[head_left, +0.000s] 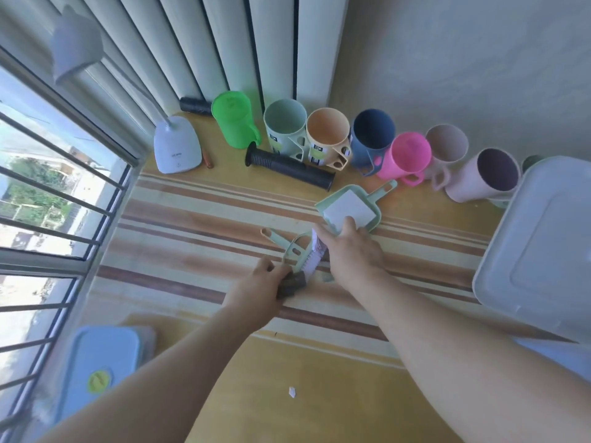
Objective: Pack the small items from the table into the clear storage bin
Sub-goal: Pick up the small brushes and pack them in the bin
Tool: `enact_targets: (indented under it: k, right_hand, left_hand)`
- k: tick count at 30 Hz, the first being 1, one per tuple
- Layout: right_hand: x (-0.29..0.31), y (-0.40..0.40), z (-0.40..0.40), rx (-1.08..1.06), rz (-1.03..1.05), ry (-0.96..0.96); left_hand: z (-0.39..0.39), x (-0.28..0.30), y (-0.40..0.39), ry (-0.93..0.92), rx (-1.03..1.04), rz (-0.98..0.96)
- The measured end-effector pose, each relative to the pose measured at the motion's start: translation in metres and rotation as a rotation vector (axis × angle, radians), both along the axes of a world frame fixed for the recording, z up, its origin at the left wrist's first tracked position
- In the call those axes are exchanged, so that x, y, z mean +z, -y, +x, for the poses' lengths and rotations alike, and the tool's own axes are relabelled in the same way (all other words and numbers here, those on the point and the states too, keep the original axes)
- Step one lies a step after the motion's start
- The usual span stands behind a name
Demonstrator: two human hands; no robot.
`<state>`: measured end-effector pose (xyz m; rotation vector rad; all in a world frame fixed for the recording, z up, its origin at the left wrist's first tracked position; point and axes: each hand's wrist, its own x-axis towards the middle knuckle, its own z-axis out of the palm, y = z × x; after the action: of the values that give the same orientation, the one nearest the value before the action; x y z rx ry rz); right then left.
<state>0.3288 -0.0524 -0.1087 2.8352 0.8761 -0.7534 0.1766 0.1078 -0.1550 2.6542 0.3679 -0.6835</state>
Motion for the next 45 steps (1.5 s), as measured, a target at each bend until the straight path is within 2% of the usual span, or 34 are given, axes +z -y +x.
enact_targets:
  k: [4,8,11,15,17,21,23,29,34,40,43,45]
  right_hand:
    - [-0.001,0.003,-0.006,0.073,-0.082,0.036]
    - [-0.007,0.024,-0.029,0.136,-0.012,-0.051]
    - [-0.011,0.051,-0.057,0.009,0.037,-0.127]
    - [-0.017,0.085,-0.088,-0.206,-0.019,-0.169]
    - [-0.017,0.097,-0.096,-0.280,0.006,-0.222]
    - [-0.006,0.115,-0.099,-0.516,0.229,-0.410]
    - [0.008,0.124,-0.096,-0.566,0.318,-0.429]
    - [0.072,0.166,-0.072,-0.632,0.587,-0.354]
    - [0.139,0.233,-0.063,-0.663,0.763,-0.180]
    - [0.200,0.363,-0.067,-0.807,0.880,0.080]
    - [0.209,0.446,-0.077,-0.931,0.913,0.175]
    - [0.201,0.499,-0.088,-0.973,0.885,0.173]
  left_hand:
    - [-0.027,0.001,0.011,-0.015,-0.013,-0.030]
    - [-0.042,0.013,0.029,-0.040,-0.042,-0.044]
    - [-0.053,0.020,0.048,-0.045,-0.131,-0.051]
    - [-0.068,0.026,0.068,-0.016,-0.244,-0.006]
    - [-0.072,0.031,0.070,0.000,-0.227,-0.005]
    - [-0.077,0.048,0.065,0.078,-0.133,-0.003]
    - [-0.074,0.058,0.064,0.127,-0.080,-0.020]
    - [-0.035,0.105,0.089,0.326,-0.012,-0.158]
    - [0.008,0.156,0.154,0.505,-0.050,-0.285]
    - [0.040,0.212,0.260,0.618,-0.211,-0.368]
    - [0.042,0.231,0.318,0.645,-0.273,-0.379]
    - [0.040,0.237,0.356,0.634,-0.326,-0.354]
